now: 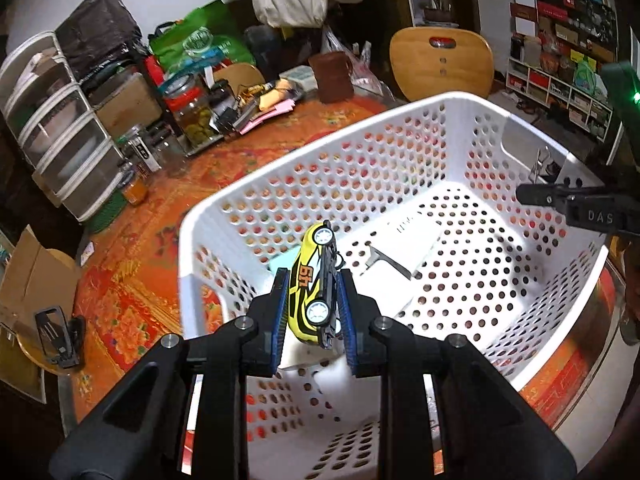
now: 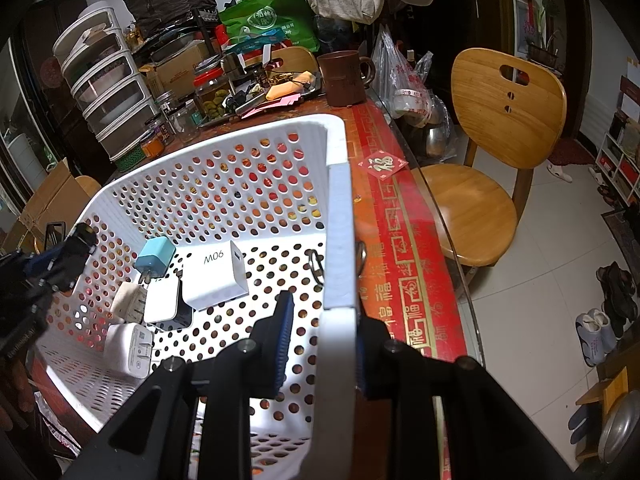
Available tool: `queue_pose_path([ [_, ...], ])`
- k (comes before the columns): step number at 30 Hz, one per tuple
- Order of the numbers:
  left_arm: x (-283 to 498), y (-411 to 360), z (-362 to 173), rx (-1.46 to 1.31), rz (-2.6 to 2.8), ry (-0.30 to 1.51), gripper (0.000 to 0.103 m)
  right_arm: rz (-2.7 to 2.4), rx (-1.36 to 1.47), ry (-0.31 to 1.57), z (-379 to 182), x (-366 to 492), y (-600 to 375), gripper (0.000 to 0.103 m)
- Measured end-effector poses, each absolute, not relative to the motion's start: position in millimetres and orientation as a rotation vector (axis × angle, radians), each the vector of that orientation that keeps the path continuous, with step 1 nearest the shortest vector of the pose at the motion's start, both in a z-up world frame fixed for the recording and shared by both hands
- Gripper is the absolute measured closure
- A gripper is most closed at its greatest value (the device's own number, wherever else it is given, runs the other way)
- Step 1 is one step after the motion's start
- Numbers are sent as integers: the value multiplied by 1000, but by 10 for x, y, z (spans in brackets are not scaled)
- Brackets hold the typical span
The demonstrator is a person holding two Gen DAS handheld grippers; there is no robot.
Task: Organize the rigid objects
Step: 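Carry the yellow toy car into the basket and open the left tool, then grasp the pink-patterned plug charger with the left tool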
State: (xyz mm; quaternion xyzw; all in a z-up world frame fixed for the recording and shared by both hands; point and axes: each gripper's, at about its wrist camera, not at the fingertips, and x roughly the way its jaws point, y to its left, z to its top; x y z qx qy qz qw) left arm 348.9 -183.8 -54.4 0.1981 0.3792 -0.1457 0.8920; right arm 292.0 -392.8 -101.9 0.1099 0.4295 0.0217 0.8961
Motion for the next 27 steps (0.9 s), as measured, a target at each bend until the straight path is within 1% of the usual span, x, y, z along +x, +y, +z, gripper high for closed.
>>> queue_pose_path([
  [8,3513,-1838,-721,408,-319,821,81,49,227,890,-1016,2925,-3934,76],
  [12,3512,-1782,-730,382,-329,829,81,48,227,890,-1017,2923,-3935,76],
  [13,3496,-1752,-714,366,-338,830,80,48,227,890,-1016,2924,-3934,76],
  [15,3435,-1672,-635,341,-345,815,69,48,227,890,-1016,2925,-3934,76],
  [17,3343,-1536,-492,307,-334,775,47,48,227,893,-1016,2925,-3936,76],
  [18,3293,-1425,-394,285,-324,749,43,46,228,894,-1017,2926,-3938,76],
  [19,3236,-1268,-265,254,-313,713,36,46,228,895,-1017,2924,-3940,76],
  [20,3196,-1120,-162,229,-300,682,27,48,229,894,-1018,2925,-3943,76],
  [21,3163,-958,-65,204,-279,649,21,48,230,894,-1019,2925,-3945,76],
  [22,3140,-751,29,175,-236,612,11,47,229,894,-1016,2926,-3940,76],
  [23,3136,-585,76,151,-195,589,5,48,229,894,-1015,2933,-3942,76],
  [25,3205,-212,79,97,-125,589,1,49,228,895,-1016,2934,-3941,76],
  [27,3375,42,-76,75,-95,652,1,49,228,894,-1016,2934,-3943,76],
])
